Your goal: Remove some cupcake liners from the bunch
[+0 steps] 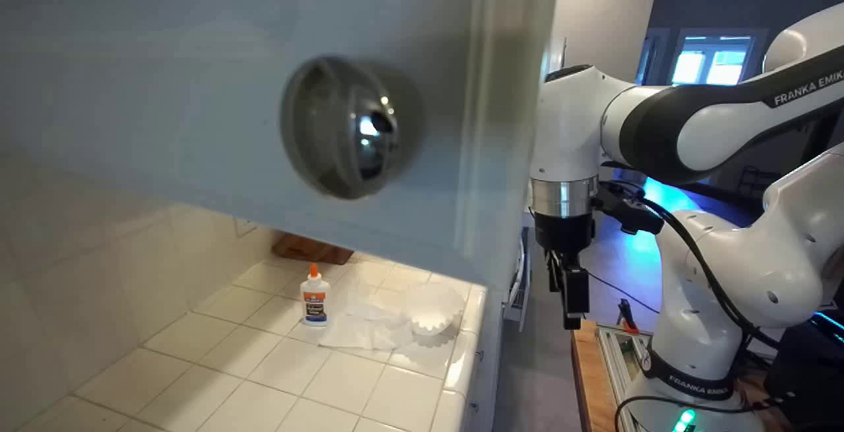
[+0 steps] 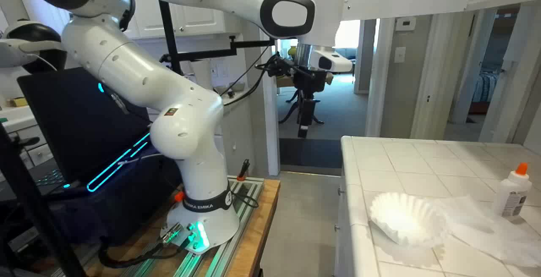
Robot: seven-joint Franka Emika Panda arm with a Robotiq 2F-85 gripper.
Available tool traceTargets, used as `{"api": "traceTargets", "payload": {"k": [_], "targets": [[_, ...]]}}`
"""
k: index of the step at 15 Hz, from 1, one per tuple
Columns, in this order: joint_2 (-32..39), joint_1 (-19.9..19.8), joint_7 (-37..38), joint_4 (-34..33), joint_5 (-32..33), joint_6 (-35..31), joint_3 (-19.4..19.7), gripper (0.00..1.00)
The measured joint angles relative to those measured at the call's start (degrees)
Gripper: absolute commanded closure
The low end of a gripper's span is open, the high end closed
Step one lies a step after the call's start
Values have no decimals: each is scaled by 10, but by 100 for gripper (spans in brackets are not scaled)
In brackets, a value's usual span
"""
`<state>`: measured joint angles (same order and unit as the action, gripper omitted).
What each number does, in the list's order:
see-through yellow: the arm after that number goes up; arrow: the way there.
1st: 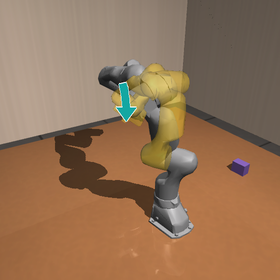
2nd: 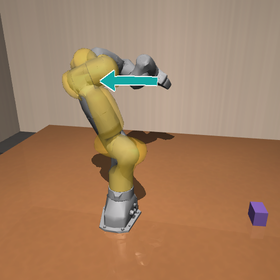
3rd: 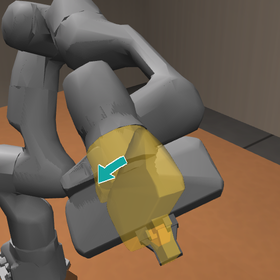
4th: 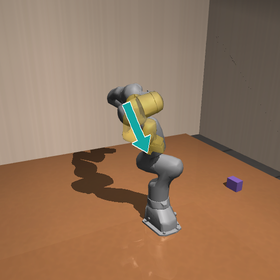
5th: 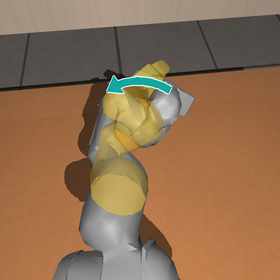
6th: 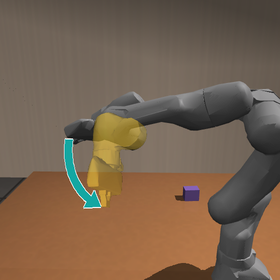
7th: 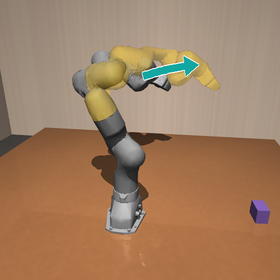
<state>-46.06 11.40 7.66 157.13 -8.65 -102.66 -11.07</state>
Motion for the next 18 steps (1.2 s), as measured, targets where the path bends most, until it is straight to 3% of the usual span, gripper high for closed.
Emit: {"api": "traceTargets", "payload": {"k": [13, 18], "targets": [[0, 0, -13, 0, 3, -7, 2, 0], [1, -30, -84, -6, 129, -64, 25, 0]]}}
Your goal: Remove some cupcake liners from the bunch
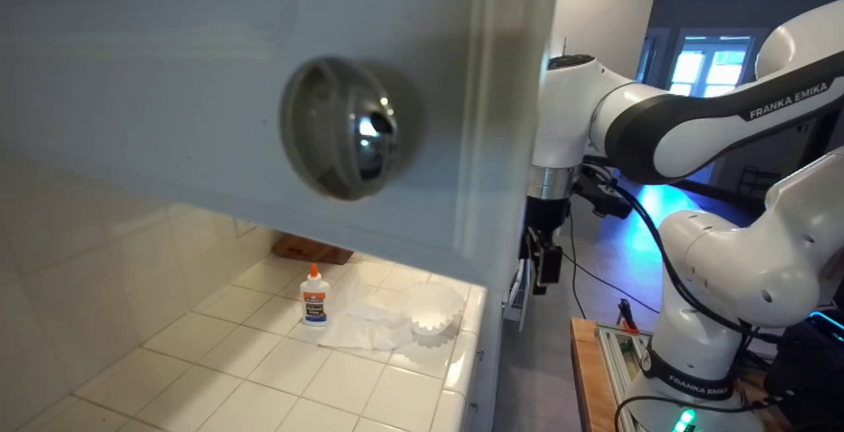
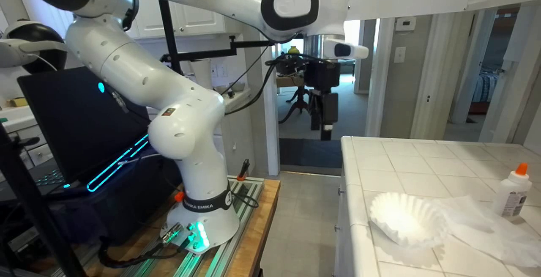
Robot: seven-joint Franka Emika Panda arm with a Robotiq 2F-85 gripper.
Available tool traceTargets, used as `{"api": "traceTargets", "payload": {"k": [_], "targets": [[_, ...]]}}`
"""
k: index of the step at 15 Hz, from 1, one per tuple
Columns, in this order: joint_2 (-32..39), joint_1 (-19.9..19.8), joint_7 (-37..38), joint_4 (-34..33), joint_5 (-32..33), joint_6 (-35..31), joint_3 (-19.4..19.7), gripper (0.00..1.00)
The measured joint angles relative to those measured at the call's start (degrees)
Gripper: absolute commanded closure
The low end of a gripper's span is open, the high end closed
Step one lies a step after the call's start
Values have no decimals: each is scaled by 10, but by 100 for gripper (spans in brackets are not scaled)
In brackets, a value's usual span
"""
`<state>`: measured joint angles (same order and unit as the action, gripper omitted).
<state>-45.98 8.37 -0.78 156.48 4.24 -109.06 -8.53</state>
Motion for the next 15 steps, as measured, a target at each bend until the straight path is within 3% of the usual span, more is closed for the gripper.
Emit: {"api": "traceTargets", "payload": {"k": [7, 15], "targets": [[62, -22, -127, -48, 19, -85, 119, 0], [102, -31, -143, -54, 22, -116, 125, 0]]}}
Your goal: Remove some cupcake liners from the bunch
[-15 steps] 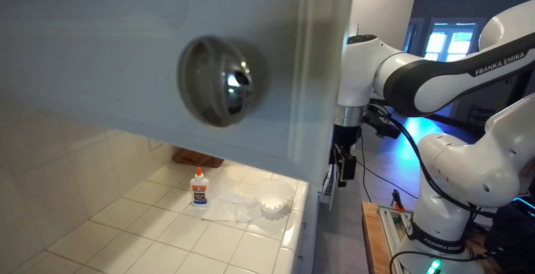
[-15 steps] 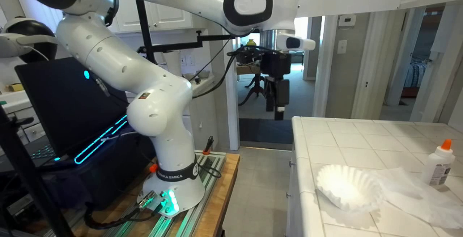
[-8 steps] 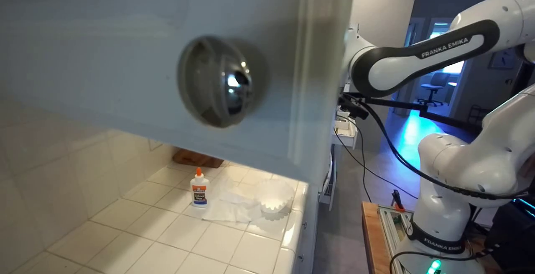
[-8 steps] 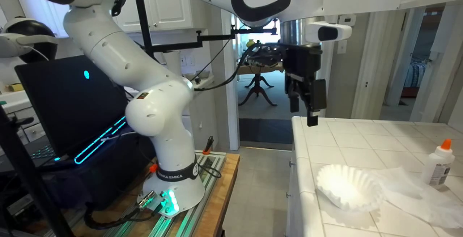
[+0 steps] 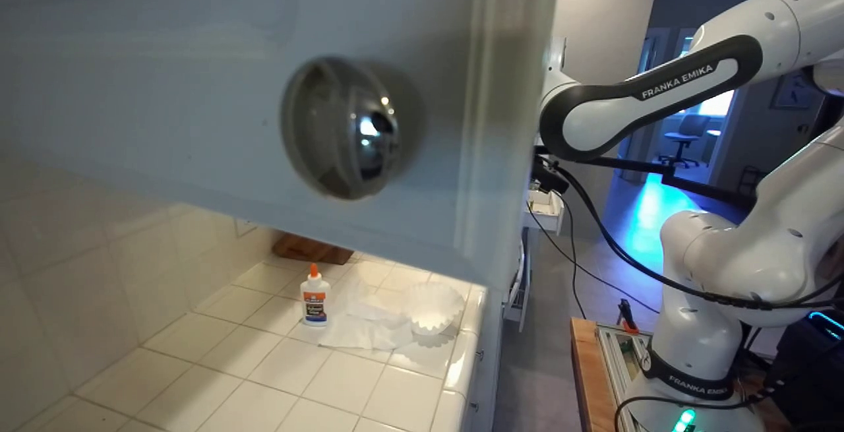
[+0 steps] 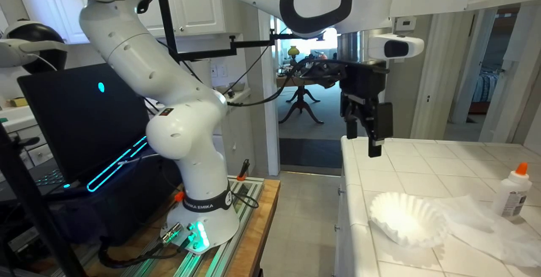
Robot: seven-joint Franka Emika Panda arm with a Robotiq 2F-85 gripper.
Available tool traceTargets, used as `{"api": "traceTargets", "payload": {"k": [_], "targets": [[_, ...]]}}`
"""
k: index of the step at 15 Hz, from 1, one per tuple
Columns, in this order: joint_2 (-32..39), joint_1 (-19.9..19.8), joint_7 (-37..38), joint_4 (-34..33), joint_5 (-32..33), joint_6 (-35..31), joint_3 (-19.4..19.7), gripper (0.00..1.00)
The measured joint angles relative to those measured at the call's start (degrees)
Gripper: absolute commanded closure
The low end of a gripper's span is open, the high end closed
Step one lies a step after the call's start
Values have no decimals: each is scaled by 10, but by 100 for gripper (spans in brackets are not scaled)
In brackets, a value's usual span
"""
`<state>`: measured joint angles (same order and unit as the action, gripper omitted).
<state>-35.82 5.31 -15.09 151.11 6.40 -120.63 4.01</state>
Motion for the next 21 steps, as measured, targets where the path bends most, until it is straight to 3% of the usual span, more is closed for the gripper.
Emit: {"api": "traceTargets", "payload": {"k": [7, 13, 15, 17, 21], "targets": [[32, 0, -75, 26, 95, -22, -23, 0], [68, 0, -83, 68, 224, -150, -46, 0], [73, 14, -106, 71, 199, -195, -37, 0], [73, 31, -131, 70, 168, -203, -20, 0], [77, 31, -149, 70, 170, -204, -17, 0]]}}
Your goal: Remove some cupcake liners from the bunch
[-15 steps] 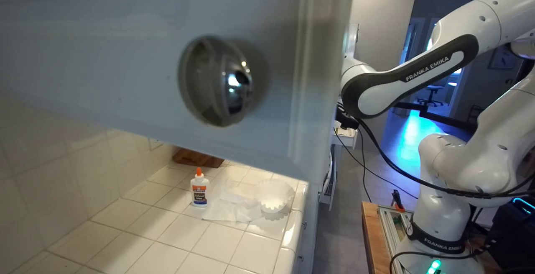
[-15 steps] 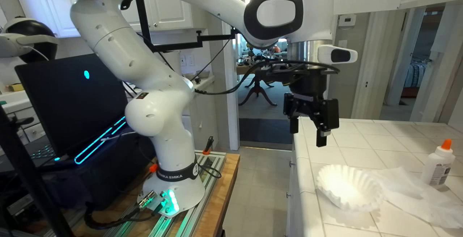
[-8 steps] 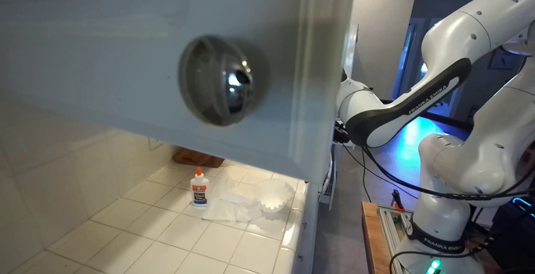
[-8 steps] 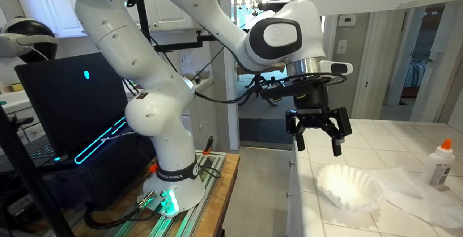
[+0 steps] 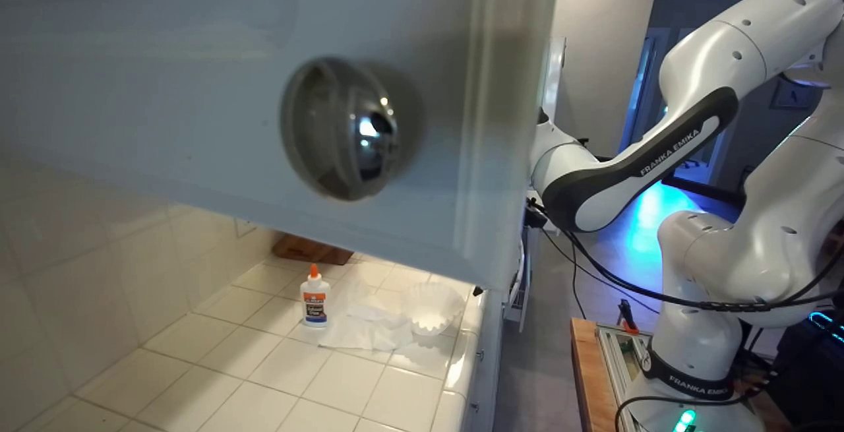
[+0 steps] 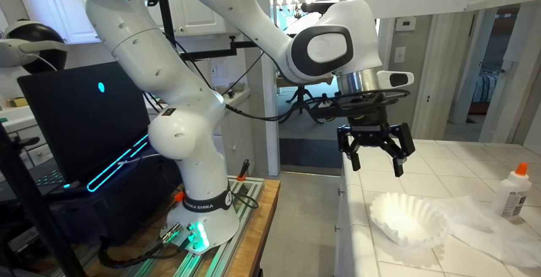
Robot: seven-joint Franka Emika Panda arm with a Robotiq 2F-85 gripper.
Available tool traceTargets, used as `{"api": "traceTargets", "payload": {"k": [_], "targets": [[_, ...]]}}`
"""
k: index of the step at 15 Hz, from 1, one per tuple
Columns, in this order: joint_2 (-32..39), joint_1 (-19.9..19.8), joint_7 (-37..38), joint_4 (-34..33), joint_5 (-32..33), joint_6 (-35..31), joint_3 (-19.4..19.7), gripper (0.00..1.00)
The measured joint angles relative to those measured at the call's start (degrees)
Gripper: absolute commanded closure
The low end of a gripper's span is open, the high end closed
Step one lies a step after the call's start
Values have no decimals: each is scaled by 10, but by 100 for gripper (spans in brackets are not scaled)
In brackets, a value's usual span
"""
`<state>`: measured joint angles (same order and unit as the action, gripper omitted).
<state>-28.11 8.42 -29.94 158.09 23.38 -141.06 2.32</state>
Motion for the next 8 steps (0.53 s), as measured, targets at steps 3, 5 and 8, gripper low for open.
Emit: {"api": "traceTargets", "payload": {"k": [3, 5, 8], "targets": [[10, -6, -16, 0, 43, -8, -12, 0], [19, -11, -26, 0, 74, -11, -22, 0], [34, -15, -45, 0, 96, -28, -24, 7]]}}
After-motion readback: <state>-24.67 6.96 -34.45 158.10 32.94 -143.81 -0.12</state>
